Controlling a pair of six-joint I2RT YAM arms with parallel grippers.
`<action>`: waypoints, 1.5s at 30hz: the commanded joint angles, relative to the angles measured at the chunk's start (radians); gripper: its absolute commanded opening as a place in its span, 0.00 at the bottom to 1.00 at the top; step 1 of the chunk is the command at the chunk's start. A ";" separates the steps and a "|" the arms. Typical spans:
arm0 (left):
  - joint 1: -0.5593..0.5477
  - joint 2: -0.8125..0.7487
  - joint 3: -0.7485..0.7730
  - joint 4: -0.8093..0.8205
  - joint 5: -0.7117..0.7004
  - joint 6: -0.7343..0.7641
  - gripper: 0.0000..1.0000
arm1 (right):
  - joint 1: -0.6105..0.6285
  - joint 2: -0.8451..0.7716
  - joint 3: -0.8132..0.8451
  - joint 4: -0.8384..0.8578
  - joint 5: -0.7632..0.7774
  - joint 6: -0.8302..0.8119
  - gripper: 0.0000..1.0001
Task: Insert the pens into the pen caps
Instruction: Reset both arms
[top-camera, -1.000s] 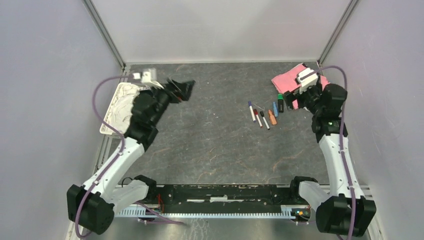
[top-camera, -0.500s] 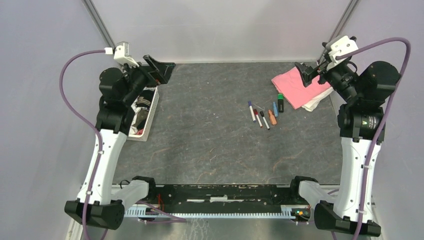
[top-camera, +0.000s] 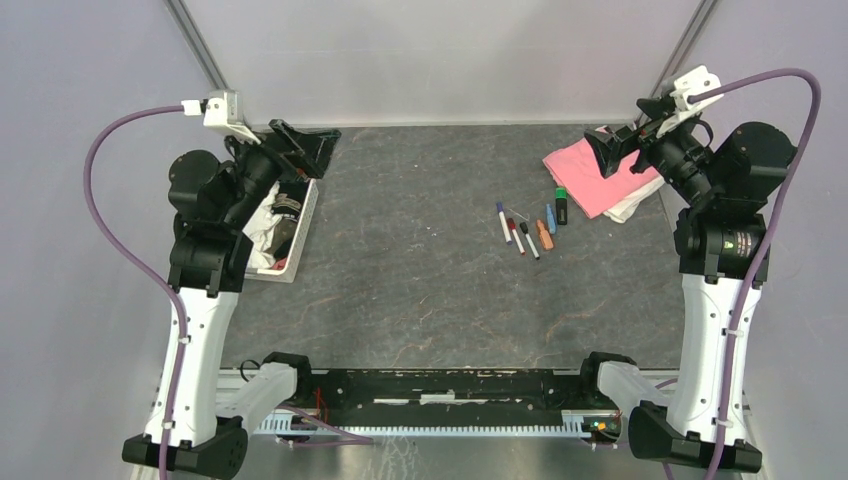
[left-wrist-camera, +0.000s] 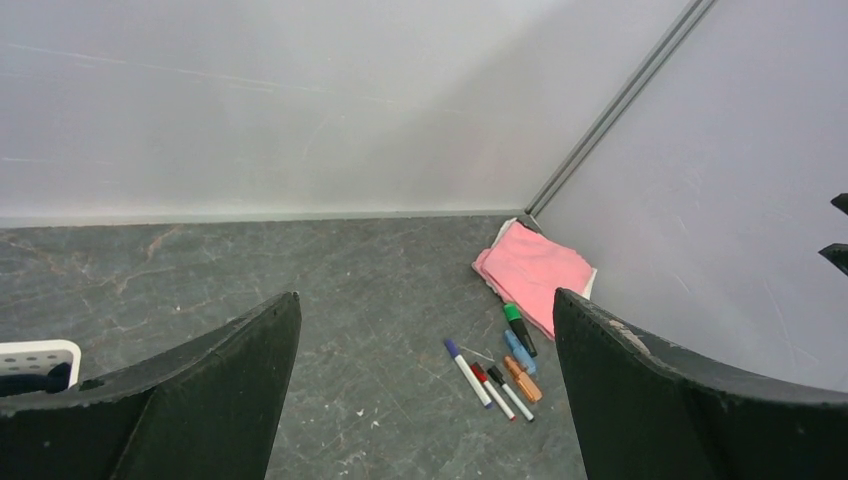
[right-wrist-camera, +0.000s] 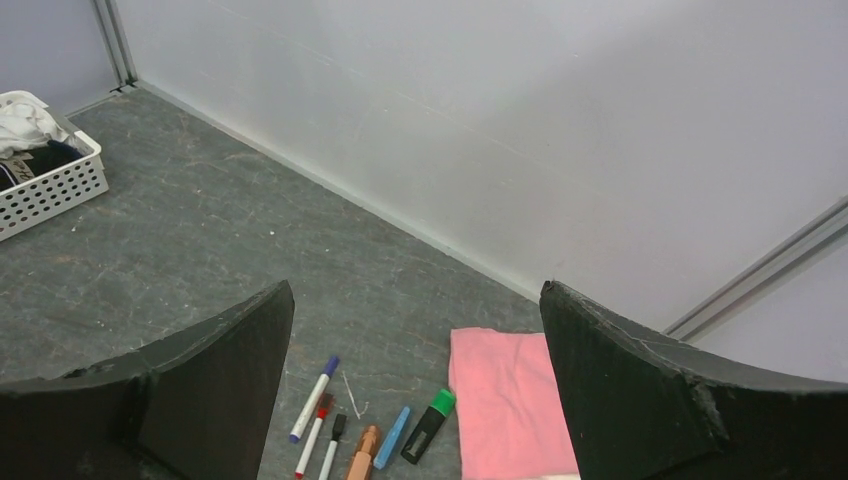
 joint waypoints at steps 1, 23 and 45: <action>0.003 0.004 0.012 -0.024 0.036 0.045 1.00 | -0.001 -0.017 0.003 -0.011 -0.017 0.008 0.98; 0.003 0.001 -0.030 -0.023 0.073 0.047 1.00 | -0.001 -0.024 -0.038 0.017 -0.140 0.020 0.98; 0.003 -0.002 -0.071 -0.012 0.080 0.052 1.00 | -0.001 -0.025 -0.051 0.008 -0.128 0.003 0.98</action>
